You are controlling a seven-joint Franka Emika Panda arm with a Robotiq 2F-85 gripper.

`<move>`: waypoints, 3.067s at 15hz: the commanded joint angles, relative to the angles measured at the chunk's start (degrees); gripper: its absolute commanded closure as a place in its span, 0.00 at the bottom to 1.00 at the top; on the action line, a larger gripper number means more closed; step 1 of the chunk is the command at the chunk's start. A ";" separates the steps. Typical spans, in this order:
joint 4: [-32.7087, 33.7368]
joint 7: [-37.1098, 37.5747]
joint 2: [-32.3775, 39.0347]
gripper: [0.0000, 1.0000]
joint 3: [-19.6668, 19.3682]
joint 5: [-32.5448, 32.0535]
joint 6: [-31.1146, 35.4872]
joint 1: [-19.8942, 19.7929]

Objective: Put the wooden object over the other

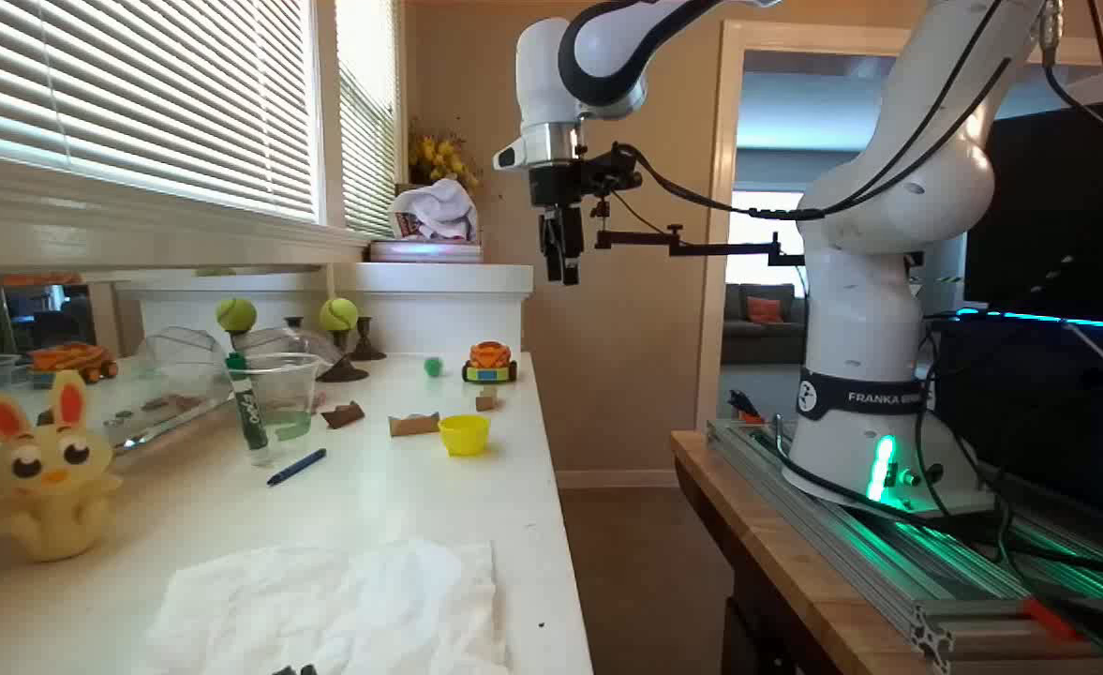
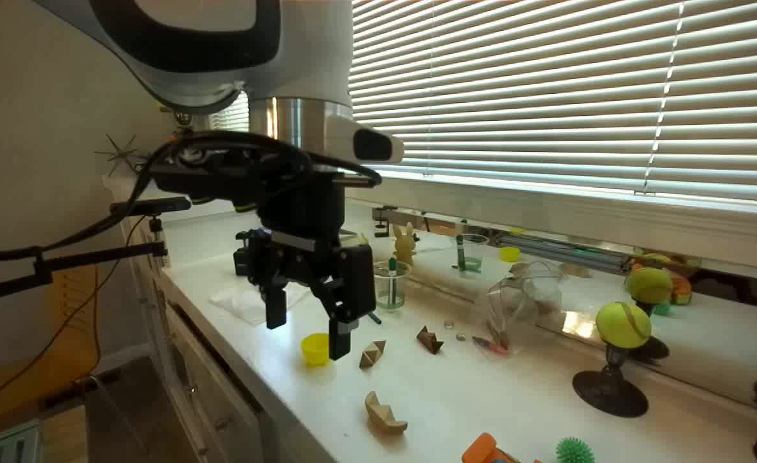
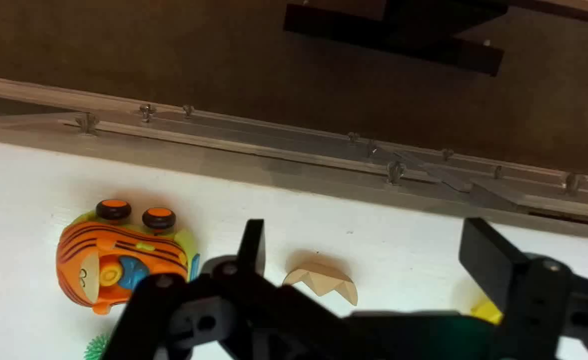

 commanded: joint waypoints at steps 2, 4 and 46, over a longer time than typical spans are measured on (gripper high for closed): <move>0.04 -0.20 0.06 0.00 0.55 0.28 -0.04 -0.55; 0.04 -0.20 0.06 0.00 0.55 0.28 -0.04 -0.55; 5.87 3.42 10.90 0.00 2.29 6.67 5.13 -0.27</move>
